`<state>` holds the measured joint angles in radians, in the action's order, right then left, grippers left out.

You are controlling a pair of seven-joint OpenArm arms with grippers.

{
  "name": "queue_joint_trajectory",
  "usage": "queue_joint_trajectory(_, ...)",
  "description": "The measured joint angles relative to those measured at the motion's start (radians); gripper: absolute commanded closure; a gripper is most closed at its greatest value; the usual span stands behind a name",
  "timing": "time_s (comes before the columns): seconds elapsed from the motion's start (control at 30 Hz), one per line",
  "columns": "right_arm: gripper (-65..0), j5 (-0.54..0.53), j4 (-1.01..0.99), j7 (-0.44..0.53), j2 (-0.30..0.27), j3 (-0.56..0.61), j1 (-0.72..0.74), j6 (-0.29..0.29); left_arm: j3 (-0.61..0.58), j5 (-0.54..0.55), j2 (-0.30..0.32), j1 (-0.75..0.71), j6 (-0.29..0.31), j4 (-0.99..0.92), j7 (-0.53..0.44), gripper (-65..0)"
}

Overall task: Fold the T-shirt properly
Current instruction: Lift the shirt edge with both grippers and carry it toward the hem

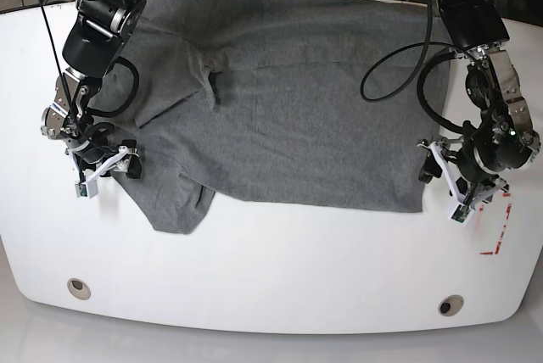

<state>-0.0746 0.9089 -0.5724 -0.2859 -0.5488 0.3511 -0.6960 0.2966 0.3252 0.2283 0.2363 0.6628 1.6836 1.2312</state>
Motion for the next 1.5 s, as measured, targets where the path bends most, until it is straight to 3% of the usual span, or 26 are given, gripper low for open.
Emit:
queue_joint_trajectory(0.2, -6.0, 0.0, 0.0, -0.008, 0.001, 0.0, -0.003, 0.0, 0.035, -0.017, 0.007, 0.042, 0.0, -0.117, -0.054, -37.8)
queue_joint_trajectory(0.27, -2.4, 0.0, 0.0, -0.007, 0.002, 0.001, -0.004, 0.0, 0.056, -0.031, 0.007, 0.057, -0.004, -0.169, -0.121, -37.9)
queue_joint_trajectory(0.33, -2.1, 0.0, -0.001, -0.008, 0.002, 0.002, -0.003, 0.0, 0.068, -0.065, 0.008, 0.076, -0.004, -0.229, -0.168, -39.9)
queue_joint_trajectory(0.47, -1.9, 0.0, -0.001, -0.006, -0.003, 0.04, -0.004, 0.0, 0.07, -0.143, 0.008, 0.13, -0.006, -0.38, -0.18, -50.1)
queue_joint_trajectory(0.57, -1.9, 0.0, -0.001, -0.003, 0.001, 0.068, 0.0, 0.0, 0.073, -0.157, 0.006, 0.18, -0.02, -0.492, -0.215, -53.1)
queue_joint_trajectory(0.7, -1.9, -0.005, 0.0, 0.002, 0.007, 0.075, -0.001, 0.0, 0.073, -0.149, 0.002, 0.234, -0.14, -0.599, -0.299, -53.5)
queue_joint_trajectory(0.77, -1.9, -0.005, 0.0, 0.001, 0.006, 0.074, -0.002, 0.0, 0.073, -0.142, 0.003, 0.254, -0.159, -0.641, -0.322, -53.5)
queue_joint_trajectory(0.97, -1.9, -0.005, 0.0, 0.002, 0.007, 0.073, -0.003, 0.0, 0.074, -0.153, 0.003, 0.287, -0.158, -0.768, -0.36, -53.5)
queue_joint_trajectory(1.5, -1.9, -0.008, 0.0, 0.001, 0.006, 0.073, -0.003, 0.0, 0.072, -0.141, -0.047, 0.377, -0.169, -1.056, -0.593, -53.3)
